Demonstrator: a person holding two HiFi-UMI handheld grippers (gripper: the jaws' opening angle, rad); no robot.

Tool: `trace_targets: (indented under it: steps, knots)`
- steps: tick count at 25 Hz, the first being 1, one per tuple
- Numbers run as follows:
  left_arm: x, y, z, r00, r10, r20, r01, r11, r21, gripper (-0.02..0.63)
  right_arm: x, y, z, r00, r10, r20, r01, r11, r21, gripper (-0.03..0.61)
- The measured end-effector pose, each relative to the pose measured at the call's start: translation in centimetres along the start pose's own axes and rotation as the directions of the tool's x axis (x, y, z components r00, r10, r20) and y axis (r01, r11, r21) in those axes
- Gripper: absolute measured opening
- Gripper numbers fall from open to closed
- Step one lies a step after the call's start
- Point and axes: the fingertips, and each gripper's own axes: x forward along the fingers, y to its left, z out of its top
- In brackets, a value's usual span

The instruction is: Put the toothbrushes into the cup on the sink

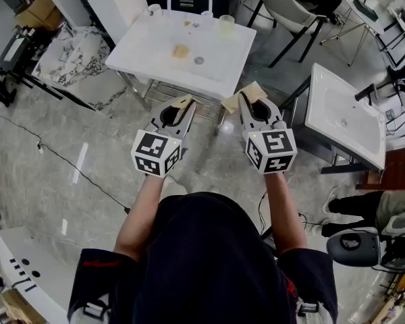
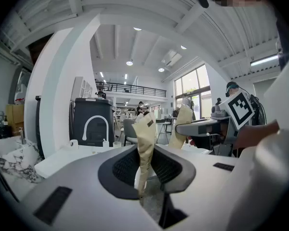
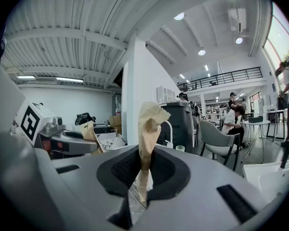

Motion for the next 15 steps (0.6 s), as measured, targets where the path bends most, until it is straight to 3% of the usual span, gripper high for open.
trace_targets:
  steps: [15]
  knots:
    - [0.6,-1.1,0.1,1.000,-0.008,-0.015,0.009,1.000,0.015,0.077,-0.7,-0.9,-0.9,1.000,0.001,-0.006,-0.001,0.999,0.045,0.054]
